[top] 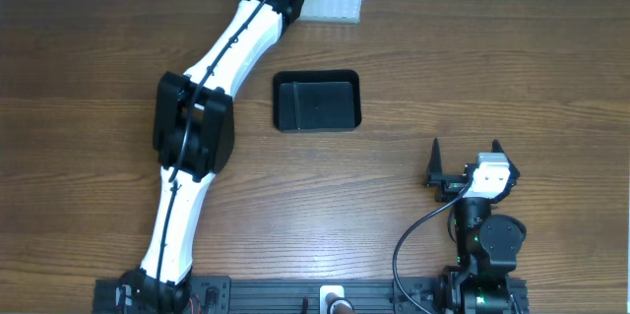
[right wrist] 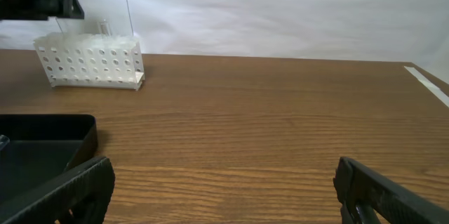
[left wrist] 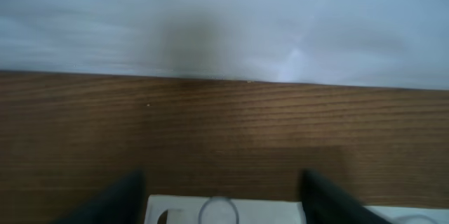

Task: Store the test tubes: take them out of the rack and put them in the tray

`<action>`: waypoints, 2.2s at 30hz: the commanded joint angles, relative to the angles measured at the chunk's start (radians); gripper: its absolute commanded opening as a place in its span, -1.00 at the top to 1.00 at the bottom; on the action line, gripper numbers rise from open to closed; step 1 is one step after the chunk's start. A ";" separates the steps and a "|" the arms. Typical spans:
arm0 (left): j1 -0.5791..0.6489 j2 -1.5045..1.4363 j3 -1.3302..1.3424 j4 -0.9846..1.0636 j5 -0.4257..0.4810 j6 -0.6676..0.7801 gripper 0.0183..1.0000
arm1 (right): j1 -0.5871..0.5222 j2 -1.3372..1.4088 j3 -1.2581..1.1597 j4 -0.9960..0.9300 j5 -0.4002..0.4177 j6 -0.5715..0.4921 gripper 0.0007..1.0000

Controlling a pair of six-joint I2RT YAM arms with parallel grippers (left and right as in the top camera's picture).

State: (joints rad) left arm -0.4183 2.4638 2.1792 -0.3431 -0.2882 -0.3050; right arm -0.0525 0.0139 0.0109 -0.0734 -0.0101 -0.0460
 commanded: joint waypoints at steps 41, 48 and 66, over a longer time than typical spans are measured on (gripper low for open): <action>0.003 0.044 0.034 0.026 -0.020 0.067 -0.03 | -0.001 -0.009 -0.005 -0.002 -0.015 0.000 -0.99; 0.002 0.044 0.034 0.027 -0.021 0.067 0.39 | -0.001 -0.009 -0.005 -0.002 -0.015 0.000 -0.99; 0.002 0.029 0.034 -0.002 -0.020 0.066 0.92 | -0.001 -0.009 -0.005 -0.002 -0.015 0.000 -0.98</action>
State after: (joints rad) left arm -0.4194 2.4977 2.1921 -0.3298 -0.2966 -0.2424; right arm -0.0525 0.0139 0.0109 -0.0734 -0.0101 -0.0456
